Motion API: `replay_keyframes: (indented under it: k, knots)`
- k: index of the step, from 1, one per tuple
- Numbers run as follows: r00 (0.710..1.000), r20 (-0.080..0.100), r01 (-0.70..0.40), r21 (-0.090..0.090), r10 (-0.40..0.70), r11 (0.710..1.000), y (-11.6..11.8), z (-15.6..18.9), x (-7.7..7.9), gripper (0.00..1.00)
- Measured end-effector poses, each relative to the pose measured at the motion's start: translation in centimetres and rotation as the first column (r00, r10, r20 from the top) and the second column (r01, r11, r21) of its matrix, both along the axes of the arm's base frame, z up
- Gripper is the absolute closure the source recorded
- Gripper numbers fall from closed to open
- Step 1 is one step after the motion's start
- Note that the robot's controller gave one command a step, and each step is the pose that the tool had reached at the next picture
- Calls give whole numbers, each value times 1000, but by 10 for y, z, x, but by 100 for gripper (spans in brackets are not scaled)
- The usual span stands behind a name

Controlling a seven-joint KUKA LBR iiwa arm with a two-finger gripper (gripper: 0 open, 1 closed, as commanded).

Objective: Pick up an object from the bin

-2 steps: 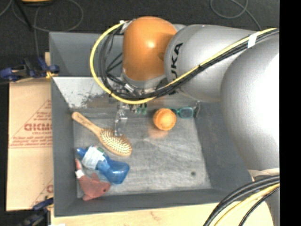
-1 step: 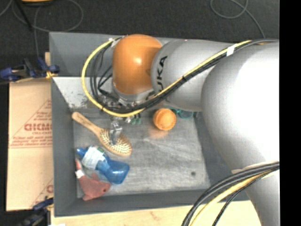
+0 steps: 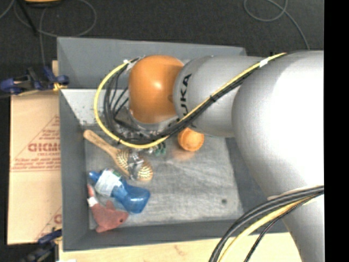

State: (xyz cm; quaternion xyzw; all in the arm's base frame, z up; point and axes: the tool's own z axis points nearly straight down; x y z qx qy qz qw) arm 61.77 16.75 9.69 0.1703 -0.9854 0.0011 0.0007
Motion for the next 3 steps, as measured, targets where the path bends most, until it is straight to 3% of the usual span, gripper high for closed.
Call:
replay_keyframes:
  k: [1, 2, 3]
  knots:
    - [872, -8, 489, 3, -489, 872, -8, -13, 21, 100]
    - [872, -7, 489, 4, -489, 872, -8, -13, 21, 100]
    - [876, 2, 482, 6, -482, 876, 4, 112, 20, 100]
